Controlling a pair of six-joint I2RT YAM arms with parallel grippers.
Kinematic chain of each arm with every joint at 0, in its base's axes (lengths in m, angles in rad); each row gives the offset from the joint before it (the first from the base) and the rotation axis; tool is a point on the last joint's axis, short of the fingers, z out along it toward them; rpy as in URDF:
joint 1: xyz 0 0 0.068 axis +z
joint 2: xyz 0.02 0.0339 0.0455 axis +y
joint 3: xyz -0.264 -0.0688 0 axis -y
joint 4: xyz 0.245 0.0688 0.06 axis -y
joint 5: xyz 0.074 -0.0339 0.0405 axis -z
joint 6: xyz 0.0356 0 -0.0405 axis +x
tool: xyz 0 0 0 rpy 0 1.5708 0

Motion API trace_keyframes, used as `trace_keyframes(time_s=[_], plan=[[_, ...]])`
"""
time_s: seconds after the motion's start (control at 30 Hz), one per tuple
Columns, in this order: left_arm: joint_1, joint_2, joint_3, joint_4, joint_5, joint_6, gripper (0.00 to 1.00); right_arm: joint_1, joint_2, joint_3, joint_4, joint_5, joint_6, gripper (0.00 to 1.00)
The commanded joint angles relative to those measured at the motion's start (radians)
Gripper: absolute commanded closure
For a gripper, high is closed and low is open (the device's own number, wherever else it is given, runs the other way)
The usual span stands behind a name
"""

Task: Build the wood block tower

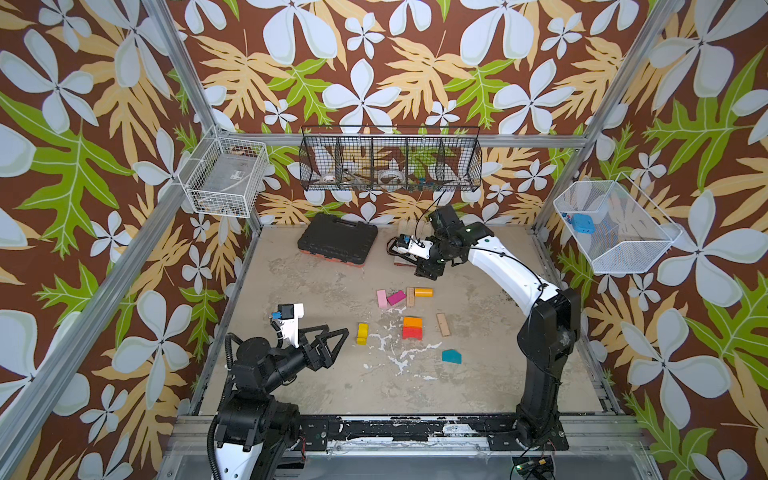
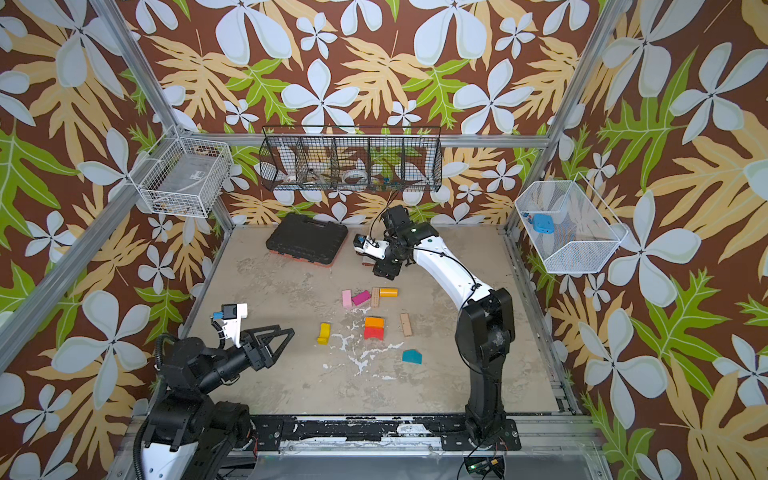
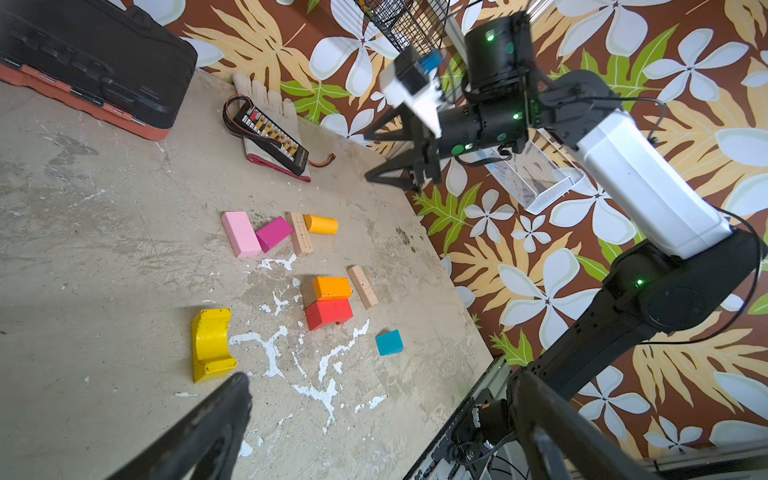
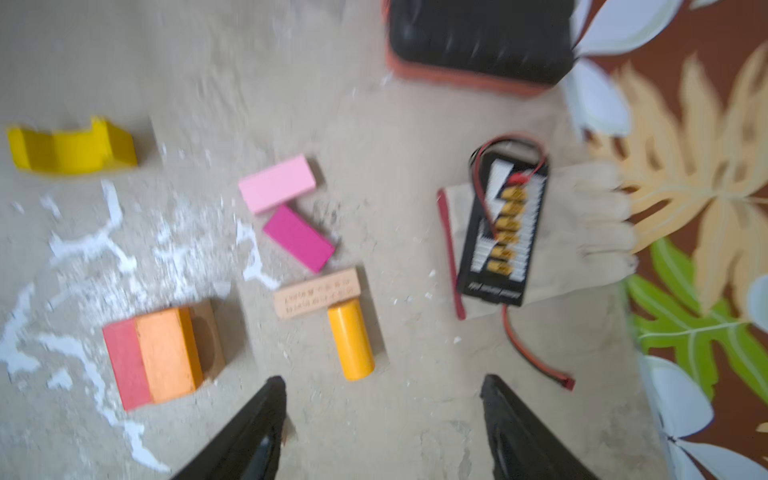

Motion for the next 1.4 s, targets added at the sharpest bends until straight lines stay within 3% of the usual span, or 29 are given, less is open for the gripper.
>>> trace_keyframes(time_s=[0.0, 0.17, 0.5, 1.37], plan=[[-0.003, 0.002, 0.000, 0.031, 0.006, 0.002, 0.00, -0.001, 0.034, -0.008, -0.063, 0.089, -0.073, 0.24], [-0.002, 0.010, 0.000, 0.032, 0.005, 0.003, 0.00, -0.003, 0.149, 0.065, -0.082, 0.026, -0.040, 0.23], [-0.003, 0.002, -0.002, 0.032, 0.007, 0.002, 0.00, -0.004, 0.311, 0.107, -0.092, 0.085, -0.047, 0.26], [-0.002, -0.002, -0.003, 0.032, 0.006, 0.001, 0.00, -0.012, 0.341, 0.081, -0.105, 0.060, -0.120, 0.49]])
